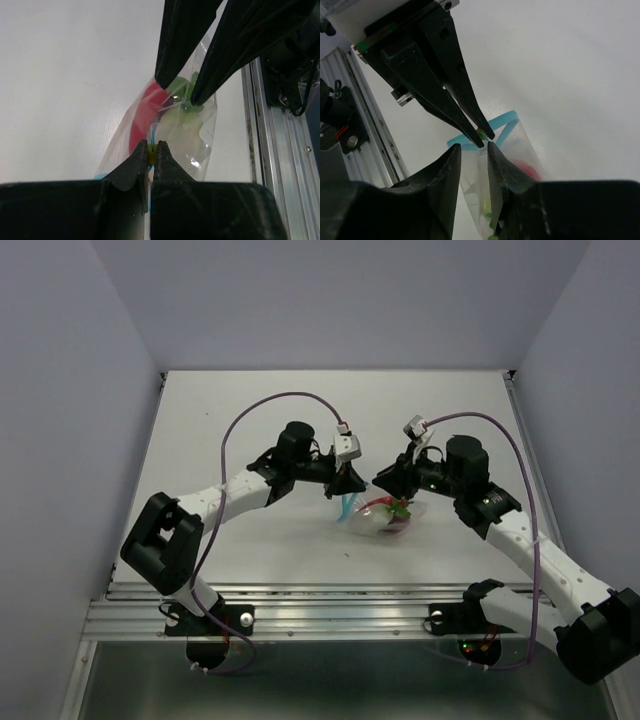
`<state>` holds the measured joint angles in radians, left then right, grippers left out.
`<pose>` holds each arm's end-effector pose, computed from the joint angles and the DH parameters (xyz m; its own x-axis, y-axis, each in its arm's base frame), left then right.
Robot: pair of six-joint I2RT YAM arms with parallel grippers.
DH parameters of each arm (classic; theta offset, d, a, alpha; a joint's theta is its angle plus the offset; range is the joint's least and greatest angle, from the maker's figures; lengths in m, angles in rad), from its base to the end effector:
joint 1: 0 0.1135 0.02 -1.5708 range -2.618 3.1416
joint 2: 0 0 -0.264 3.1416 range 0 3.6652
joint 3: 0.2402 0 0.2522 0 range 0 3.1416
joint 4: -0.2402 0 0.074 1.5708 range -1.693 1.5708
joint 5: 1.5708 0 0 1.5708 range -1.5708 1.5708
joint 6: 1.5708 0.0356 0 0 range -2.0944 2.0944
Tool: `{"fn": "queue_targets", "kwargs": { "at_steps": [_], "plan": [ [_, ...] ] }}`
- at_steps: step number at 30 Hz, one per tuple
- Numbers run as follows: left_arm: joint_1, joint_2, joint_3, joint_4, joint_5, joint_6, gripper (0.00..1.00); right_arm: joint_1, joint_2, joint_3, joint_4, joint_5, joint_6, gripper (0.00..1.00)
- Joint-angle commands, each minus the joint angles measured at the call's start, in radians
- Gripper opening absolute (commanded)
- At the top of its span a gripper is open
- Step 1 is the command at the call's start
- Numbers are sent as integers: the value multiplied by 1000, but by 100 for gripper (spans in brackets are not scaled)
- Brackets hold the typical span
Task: Place the food in the zip-top bag and seal the zipper
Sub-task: Zip the zipper food storage bag at the center of the board.
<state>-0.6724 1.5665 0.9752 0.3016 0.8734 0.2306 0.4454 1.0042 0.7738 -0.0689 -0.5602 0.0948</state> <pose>0.2556 -0.2384 0.2631 0.0052 0.1835 -0.9830 1.0000 0.0030 0.0059 0.1994 0.1162 0.3080 -0.3428 -0.0748 -0.9364 -0.7943 0.5553 0.2464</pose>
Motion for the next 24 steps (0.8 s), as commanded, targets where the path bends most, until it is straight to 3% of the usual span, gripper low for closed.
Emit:
{"fn": "queue_targets", "kwargs": {
  "at_steps": [1, 15, 24],
  "plan": [
    [-1, -72, 46, 22, 30, 6, 0, -2, 20, 70, -40, -147, -70, 38],
    [-3, -118, 40, 27, 84, 32, 0, -2, 56, 91, -29, -61, -115, 41],
    [-3, -141, 26, 37, 96, 32, 0, -2, 106, 94, -16, -188, -135, 38]
  ]
}}
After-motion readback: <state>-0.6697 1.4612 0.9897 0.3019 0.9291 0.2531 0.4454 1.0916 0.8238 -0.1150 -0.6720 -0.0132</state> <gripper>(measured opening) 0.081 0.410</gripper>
